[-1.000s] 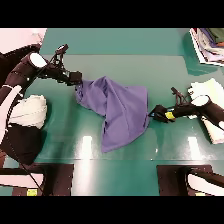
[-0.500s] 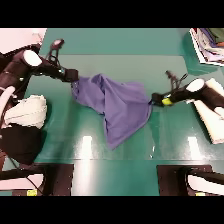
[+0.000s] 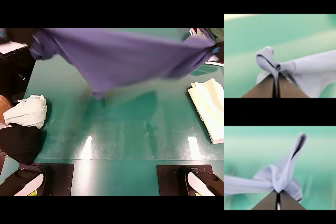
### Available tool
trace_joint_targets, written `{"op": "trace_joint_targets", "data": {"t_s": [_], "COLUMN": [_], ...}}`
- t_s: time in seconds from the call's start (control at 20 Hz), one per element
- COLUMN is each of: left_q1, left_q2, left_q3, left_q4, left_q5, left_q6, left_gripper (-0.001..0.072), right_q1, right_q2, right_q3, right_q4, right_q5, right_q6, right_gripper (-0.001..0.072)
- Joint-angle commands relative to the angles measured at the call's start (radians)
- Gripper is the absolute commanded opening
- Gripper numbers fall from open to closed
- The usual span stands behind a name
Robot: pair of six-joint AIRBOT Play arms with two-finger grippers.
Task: Fold the shirts.
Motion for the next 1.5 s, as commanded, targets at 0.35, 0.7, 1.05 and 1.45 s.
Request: {"op": "trace_joint_targets", "data": {"t_s": [0.35,0.7,1.05,1.45], "left_q1": [0.001,0.001,0.001,0.012], "left_q2": [0.141,-0.158,-0.582,-0.603], "left_q3": [0.18,-0.19,-0.246,0.013], "left_q4": [-0.013,-0.073,-0.066,0.032], "left_q5": [-0.193,-0.296,0.029,-0.117], "left_q6": [-0.002,0.019,0.101,0.073], "left_gripper": [0.0028,0.0028,0.003,0.0516], "right_q1": [-0.158,-0.003,0.014,0.014], "right_q2": [0.132,-0.196,-0.566,-0.599], "right_q3": [0.135,-0.062,-0.015,0.17], "right_q4": [-0.017,-0.021,-0.018,-0.01], "right_q5": [0.203,0.292,0.074,0.237], "right_q6": [0.037,0.08,0.079,0.041], "right_gripper": [0.0014,0.0014,0.0015,0.0358]}}
